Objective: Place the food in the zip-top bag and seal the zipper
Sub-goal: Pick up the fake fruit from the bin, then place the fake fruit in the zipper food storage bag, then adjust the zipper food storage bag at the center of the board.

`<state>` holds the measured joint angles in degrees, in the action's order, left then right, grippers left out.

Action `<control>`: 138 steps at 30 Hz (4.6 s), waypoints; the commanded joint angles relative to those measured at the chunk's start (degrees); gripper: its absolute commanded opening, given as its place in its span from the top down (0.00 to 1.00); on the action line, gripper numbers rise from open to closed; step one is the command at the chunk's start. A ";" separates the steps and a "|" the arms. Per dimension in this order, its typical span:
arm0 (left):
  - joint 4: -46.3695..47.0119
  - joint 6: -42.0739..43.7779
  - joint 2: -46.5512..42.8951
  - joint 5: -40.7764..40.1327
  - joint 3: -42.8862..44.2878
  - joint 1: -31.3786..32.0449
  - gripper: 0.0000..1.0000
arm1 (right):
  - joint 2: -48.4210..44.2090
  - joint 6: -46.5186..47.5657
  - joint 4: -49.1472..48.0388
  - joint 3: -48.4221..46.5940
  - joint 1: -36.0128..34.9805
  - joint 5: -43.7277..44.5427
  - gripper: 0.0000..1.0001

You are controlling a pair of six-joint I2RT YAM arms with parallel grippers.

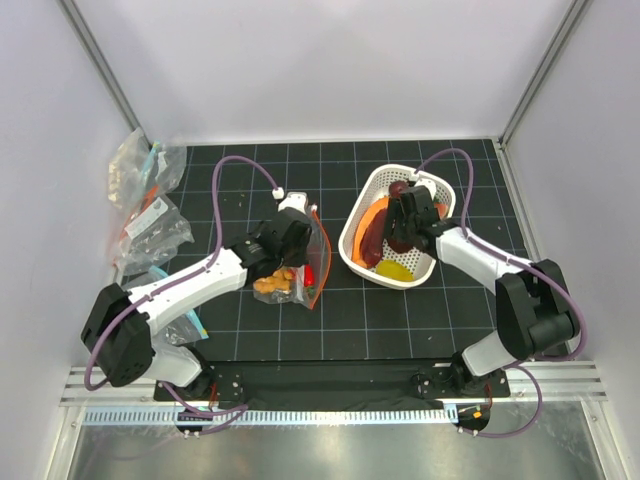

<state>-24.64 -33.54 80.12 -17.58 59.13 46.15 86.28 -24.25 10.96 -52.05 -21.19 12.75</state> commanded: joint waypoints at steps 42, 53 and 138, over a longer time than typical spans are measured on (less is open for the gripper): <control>11.18 -9.43 -1.02 21.70 -0.24 4.13 1.00 | -30.56 -16.62 -43.83 25.07 -19.84 -9.60 0.51; 16.82 -13.31 -1.80 32.17 -3.59 -1.94 1.00 | -23.44 -11.53 -42.17 20.77 -25.03 -2.92 0.50; -18.59 -1.70 -3.65 -17.46 16.10 -1.85 1.00 | -6.66 1.75 -8.06 -7.53 -31.02 6.76 0.87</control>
<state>-45.19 -36.51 78.13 -27.57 74.50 44.18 78.02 -20.86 5.80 -58.59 -52.34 24.25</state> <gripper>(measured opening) 0.010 0.118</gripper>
